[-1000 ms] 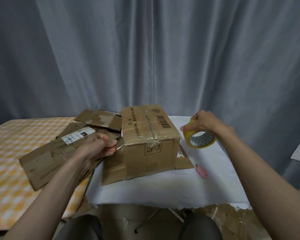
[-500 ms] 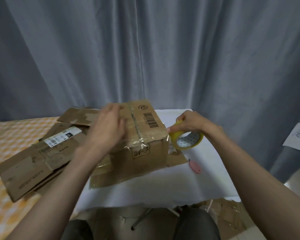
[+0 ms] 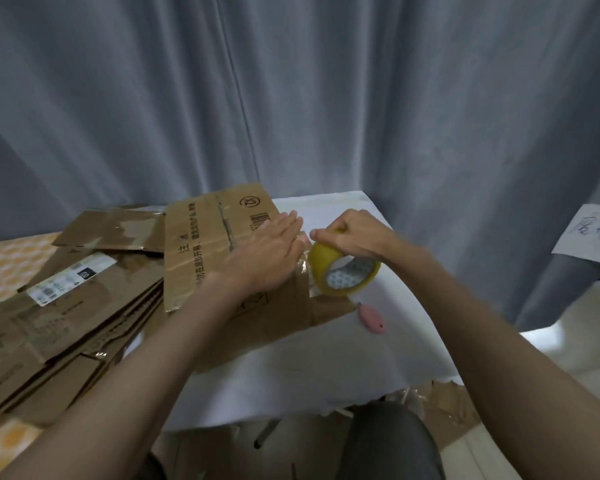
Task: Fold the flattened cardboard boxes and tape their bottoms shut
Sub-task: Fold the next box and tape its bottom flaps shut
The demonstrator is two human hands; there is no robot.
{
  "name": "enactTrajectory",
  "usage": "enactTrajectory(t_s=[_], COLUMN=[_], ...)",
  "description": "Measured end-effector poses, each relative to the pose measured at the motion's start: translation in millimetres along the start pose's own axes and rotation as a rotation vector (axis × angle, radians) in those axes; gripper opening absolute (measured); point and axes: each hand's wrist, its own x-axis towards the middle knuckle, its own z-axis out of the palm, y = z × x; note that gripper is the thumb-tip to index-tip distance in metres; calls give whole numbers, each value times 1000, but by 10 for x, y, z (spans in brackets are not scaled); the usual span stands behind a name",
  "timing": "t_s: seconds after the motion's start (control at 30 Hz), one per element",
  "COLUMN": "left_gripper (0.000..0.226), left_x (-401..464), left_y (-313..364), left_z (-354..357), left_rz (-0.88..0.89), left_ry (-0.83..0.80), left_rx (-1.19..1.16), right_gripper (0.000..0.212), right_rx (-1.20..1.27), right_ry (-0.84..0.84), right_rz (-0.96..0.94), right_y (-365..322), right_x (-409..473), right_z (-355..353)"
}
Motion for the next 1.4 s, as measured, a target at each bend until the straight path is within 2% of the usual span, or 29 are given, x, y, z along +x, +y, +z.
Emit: enactTrajectory(t_s=[0.07,0.17,0.27,0.33,0.4,0.47,0.53,0.6,0.63,0.7,0.77,0.83,0.93,1.03,1.13,1.27,1.33,1.4], left_gripper=[57,57,53,48,41,34,31,29,29,30,37,34,36,51,40,8,9,22], left_x=[3,18,39,88,209,367,494,583,607,628,646,686,772,809,845,886,891,892], left_y=[-14,-35,-29,-41,-51,-38,9,50,66,75,79,84,90,93,52,29,43,46], left_z=[17,18,2,-52,-142,-219,-231,-200,-191,-201,-228,-224,-184,-164,-141,-128,-106,-82], left_rz=[6,3,11,23,65,106,129,146,157,163,166,170,164,142,127,129,121,116], left_ry=[8,13,22,30,12,-56,-126,-140,-139,-165,-250,-323,-382,-432,-447,-462,-452,-440], left_rx=[1,-30,-65,-104,-103,-149,-166,-147,-166,-222,-240,-219,-223,-259,-293,-341,-371,-390], right_gripper=[59,61,41,31,29,26,22,22,22,15,10,7,25,24,19,18,12,10], right_rx=[-91,-38,-46,-5,231,450,524,449,368,191,95,103,181,82,46,238,365,458], right_ry=[4,-9,-96,-85,-5,151,318,491,526,463,293,148,126,187,272,590,656,621], right_rz=[9,31,5,-17,-13,16,71,178,257,379,411,399,349,303,337,285,170,68], right_y=[14,55,65,103,183,220,252,373,468,685,834,905,873,834,824,713,561,399], right_x=[61,136,124,105,71,-2,-103,-208,-277,-455,-652,-789,-883,-911,-975,-1145,-1198,-1181], right_z=[28,164,323,350,353,359,372,380,378,397,500,656,862,962,912,708,608,567])
